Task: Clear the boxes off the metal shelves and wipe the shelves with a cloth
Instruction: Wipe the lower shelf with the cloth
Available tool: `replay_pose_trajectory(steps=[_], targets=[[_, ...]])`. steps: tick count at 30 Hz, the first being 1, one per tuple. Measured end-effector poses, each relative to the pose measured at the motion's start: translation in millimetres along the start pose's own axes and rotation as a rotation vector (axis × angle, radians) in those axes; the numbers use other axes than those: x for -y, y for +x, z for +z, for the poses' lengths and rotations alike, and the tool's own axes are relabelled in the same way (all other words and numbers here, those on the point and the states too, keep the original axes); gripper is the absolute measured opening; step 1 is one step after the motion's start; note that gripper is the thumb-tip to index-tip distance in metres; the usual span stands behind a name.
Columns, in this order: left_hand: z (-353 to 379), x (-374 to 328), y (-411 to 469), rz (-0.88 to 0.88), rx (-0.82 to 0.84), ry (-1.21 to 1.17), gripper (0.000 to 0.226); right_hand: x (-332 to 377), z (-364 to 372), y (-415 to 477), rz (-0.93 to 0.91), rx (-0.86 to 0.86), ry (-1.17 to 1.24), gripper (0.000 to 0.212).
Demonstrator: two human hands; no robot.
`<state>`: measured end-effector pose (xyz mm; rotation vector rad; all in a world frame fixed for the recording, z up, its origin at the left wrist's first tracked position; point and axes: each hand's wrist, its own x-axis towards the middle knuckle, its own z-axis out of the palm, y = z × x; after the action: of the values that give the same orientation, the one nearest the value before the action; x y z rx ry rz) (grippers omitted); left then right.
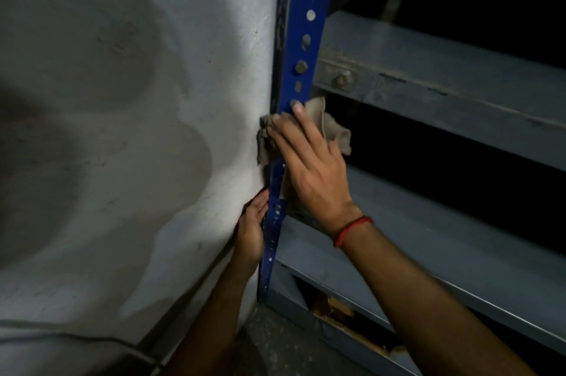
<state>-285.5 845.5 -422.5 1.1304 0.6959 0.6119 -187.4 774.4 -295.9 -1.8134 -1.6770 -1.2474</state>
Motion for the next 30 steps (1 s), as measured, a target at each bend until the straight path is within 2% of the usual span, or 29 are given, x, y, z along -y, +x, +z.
replay_pose_trajectory(steps=[3, 6, 8, 11, 16, 18, 20, 23, 24, 26, 28, 30], targets=[[1.2, -6.9, -5.1, 0.017, 0.018, -0.011, 0.040, 9.6, 25.9, -43.3, -0.097, 0.145, -0.010, 0.045], [-9.1, 2.5, -5.1, 0.012, 0.012, 0.070, 0.030, 17.5, 38.1, -79.1, -0.268, 0.372, -0.062, 0.047], [-13.2, 4.3, -4.0, 0.017, 0.004, 0.125, 0.032, 10.3, 33.4, -72.2, -0.310, 0.414, -0.049, 0.052], [-2.2, -8.2, -4.3, -0.005, 0.007, 0.079, 0.037, -5.2, 7.2, -25.2, -0.236, 0.297, -0.020, 0.044], [1.7, -11.9, -12.9, 0.035, 0.006, 0.183, 0.037, -21.7, -34.4, 45.8, -0.012, -0.103, -0.044, 0.039], [2.3, -9.4, -13.5, 0.073, -0.015, 0.248, 0.050, -18.4, -29.7, 42.0, 0.054, -0.133, 0.017, 0.039], [2.9, -5.2, -11.2, 0.126, -0.053, 0.306, 0.052, -12.6, -11.6, 10.6, 0.028, -0.031, 0.119, 0.041], [1.5, -6.8, -14.4, 0.181, -0.056, 0.414, 0.039, -1.1, 9.0, -66.5, -0.034, 0.241, 0.197, 0.045], [1.2, -9.7, -15.9, 0.214, -0.043, 0.450, 0.036, 0.3, 10.7, -91.6, 0.002, 0.323, 0.220, 0.049], [1.8, -11.7, -18.4, 0.251, -0.019, 0.526, 0.039, 0.9, 8.5, -126.0, 0.190, 0.441, 0.275, 0.059], [6.2, -15.5, -23.4, 0.286, -0.019, 0.589, 0.048, -1.4, 6.0, -129.9, 0.401, 0.488, 0.290, 0.048], [8.1, -13.1, -23.4, 0.332, -0.027, 0.637, 0.057, -4.2, 9.6, -120.4, 0.456, 0.529, 0.275, 0.039]])
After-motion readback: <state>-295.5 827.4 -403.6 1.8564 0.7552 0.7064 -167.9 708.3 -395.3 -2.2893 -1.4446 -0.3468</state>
